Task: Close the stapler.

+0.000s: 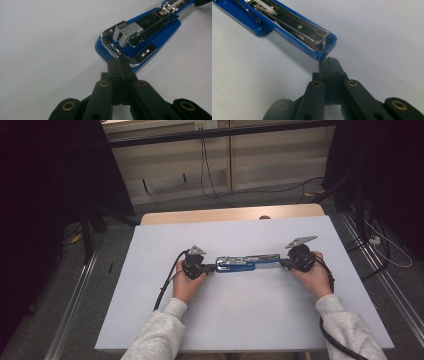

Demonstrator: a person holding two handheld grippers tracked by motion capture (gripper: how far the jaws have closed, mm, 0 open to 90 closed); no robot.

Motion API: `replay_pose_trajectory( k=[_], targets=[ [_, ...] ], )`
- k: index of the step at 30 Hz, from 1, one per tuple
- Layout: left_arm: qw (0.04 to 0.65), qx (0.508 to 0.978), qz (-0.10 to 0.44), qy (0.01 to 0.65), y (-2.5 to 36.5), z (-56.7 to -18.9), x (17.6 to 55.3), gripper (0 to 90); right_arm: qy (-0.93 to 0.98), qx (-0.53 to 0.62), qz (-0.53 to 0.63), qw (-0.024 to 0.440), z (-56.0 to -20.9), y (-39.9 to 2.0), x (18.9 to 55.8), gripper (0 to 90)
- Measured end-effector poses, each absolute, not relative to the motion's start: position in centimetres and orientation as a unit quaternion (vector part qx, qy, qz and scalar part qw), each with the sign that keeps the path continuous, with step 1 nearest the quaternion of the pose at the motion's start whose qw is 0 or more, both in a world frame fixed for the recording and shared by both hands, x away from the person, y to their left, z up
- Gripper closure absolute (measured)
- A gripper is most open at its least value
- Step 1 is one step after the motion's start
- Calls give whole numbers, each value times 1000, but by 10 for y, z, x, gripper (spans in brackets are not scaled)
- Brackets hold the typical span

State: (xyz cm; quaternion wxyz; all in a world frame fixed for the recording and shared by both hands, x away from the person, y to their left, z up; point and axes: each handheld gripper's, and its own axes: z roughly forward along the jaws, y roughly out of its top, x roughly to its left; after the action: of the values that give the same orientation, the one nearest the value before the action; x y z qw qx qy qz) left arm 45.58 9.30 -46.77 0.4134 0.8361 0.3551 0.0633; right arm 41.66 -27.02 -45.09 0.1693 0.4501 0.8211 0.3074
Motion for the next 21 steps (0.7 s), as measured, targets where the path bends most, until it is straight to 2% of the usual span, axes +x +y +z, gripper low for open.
replay_pose_trajectory(
  k=[14, 17, 18, 19, 21],
  targets=[
    [412, 838, 70, 352, 94, -468, 456, 885, 812, 424, 359, 178, -435, -259, 412, 875],
    [413, 833, 71, 361, 97, -466, 455, 812, 816, 421, 357, 174, -436, -257, 411, 802],
    [415, 831, 72, 364, 99, -465, 455, 716, 815, 422, 362, 164, -438, -255, 410, 746],
    [421, 825, 74, 371, 102, -464, 454, 716, 815, 422, 362, 164, -438, -255, 410, 746],
    [429, 817, 73, 378, 109, -459, 450, 594, 815, 421, 365, 155, -440, -253, 409, 651]
  ],
)
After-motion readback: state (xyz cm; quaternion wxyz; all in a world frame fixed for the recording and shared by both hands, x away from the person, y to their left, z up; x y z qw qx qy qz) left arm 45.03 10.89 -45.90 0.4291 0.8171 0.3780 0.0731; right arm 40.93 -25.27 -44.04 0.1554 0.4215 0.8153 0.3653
